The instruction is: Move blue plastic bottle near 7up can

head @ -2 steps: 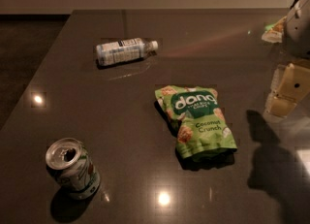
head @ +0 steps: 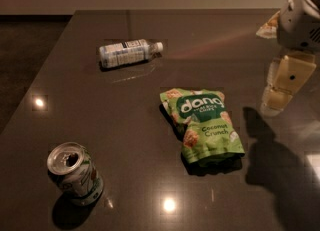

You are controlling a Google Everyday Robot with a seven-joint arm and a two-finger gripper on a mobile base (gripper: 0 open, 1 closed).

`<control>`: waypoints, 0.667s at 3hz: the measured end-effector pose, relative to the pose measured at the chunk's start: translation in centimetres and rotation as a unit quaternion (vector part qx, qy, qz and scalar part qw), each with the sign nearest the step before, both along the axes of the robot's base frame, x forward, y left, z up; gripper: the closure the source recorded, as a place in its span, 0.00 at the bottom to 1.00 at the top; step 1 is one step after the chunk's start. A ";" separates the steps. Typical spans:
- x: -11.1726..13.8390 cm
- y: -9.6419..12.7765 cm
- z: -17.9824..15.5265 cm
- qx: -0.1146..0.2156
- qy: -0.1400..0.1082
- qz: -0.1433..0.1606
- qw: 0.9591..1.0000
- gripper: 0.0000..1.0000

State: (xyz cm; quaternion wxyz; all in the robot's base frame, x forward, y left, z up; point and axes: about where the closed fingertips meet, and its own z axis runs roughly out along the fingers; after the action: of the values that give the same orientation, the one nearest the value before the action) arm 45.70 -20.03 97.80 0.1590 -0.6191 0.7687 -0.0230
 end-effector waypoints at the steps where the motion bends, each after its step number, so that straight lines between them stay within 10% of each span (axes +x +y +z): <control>1: 3.7 3.1 0.0 0.020 -0.001 0.030 0.999 0.00; 2: 8.0 6.5 -0.1 0.030 -0.014 0.049 0.998 0.00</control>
Offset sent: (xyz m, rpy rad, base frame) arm 0.1450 0.1155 -0.0030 0.0805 -0.0540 0.1588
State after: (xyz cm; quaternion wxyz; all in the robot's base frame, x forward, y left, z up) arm 53.72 -13.57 97.71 0.1891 -0.6509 0.7353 -0.0001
